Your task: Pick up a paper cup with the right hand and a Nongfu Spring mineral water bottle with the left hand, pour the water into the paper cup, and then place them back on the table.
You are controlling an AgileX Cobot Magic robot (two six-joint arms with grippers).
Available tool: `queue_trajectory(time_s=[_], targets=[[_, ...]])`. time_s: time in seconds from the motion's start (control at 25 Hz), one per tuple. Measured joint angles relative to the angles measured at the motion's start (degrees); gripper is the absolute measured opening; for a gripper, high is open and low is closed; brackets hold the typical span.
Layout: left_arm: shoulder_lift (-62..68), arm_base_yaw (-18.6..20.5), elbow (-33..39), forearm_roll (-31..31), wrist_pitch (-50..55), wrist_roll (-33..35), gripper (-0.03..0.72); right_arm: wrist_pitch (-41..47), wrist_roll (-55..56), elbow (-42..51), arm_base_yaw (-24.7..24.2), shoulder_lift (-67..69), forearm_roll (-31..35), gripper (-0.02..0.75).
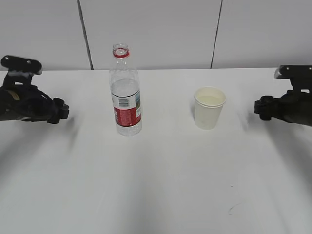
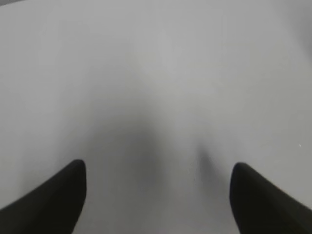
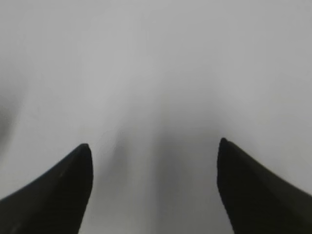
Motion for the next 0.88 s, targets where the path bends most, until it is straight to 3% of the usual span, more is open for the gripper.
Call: queue_trajectory(time_s=[0.28,0.52,0.64,0.88], targets=[[-0.5,0.0,-14.0,-0.1,30.4,0.0,0.553,30.2,0.1,-12.0,0.0,-3.3,-0.4,0.592],[-0.7,0.0,-21.6,-0.1,48.0,-0.2,0.552,53.0,-1.6,-22.3,0.0,-3.3,-0.4,0.592],[-0.7,0.0,-24.4,-0.4,55.4,-0.4,0.552,62.5,-4.4,-26.8,0.0,-3.3,1.3,0.592],[-0.7,0.0,-29.8,-0.6,67.5,-0.5,0.552,73.5,-12.3,-32.9,0.0,-3.3,8.1,0.592]])
